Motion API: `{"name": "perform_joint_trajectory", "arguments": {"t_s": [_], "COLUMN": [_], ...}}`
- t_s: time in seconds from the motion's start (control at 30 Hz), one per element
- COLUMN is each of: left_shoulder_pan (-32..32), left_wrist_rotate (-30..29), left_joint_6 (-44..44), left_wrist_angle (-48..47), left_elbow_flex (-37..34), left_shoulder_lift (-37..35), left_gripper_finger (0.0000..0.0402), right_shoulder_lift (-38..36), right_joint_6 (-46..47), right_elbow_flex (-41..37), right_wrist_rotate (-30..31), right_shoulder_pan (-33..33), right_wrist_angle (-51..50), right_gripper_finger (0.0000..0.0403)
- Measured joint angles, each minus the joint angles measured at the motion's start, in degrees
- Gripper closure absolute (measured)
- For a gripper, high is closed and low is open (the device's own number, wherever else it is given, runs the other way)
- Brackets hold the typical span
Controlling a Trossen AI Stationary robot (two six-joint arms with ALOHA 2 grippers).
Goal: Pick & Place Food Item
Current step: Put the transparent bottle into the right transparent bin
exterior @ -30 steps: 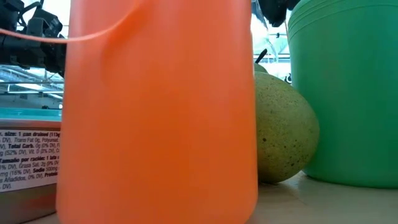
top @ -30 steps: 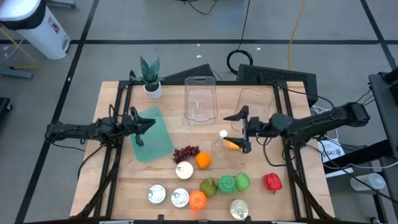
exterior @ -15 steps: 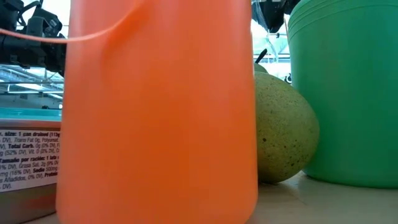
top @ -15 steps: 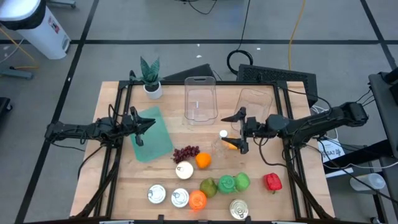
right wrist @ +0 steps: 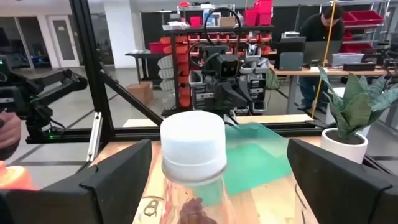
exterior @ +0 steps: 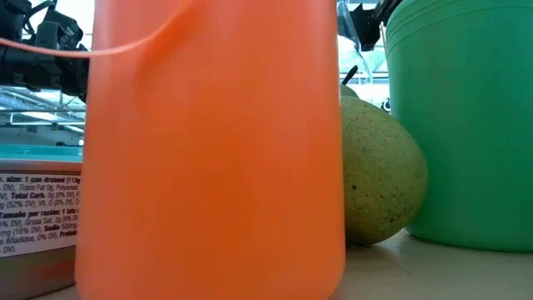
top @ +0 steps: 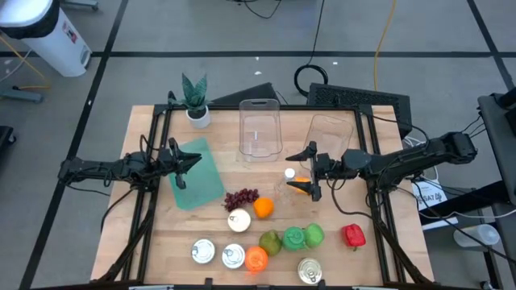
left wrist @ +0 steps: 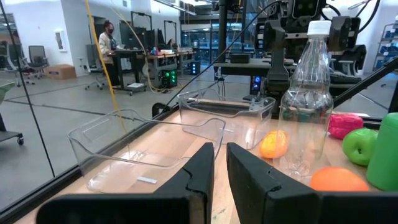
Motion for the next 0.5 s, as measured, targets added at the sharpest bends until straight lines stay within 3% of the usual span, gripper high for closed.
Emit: {"name": "perform_joint_trajectory", "arguments": {"t_s": [0.5], "left_shoulder_pan": [-0.01], "left_wrist_rotate": [0.0], "left_joint_6": [-0.02], "left_wrist_angle": [0.0], "left_elbow_flex": [0.0], "left_shoulder_lift": [0.01], "left_gripper_finger": [0.035], "right_shoulder_lift": [1.01], "right_joint_6": [-0.38], "right_elbow_flex": [0.0], "right_wrist_rotate": [-0.13], "right_shoulder_pan": [-0.02], "right_wrist_angle": [-0.82], "right_gripper_finger": [0.0059]}}
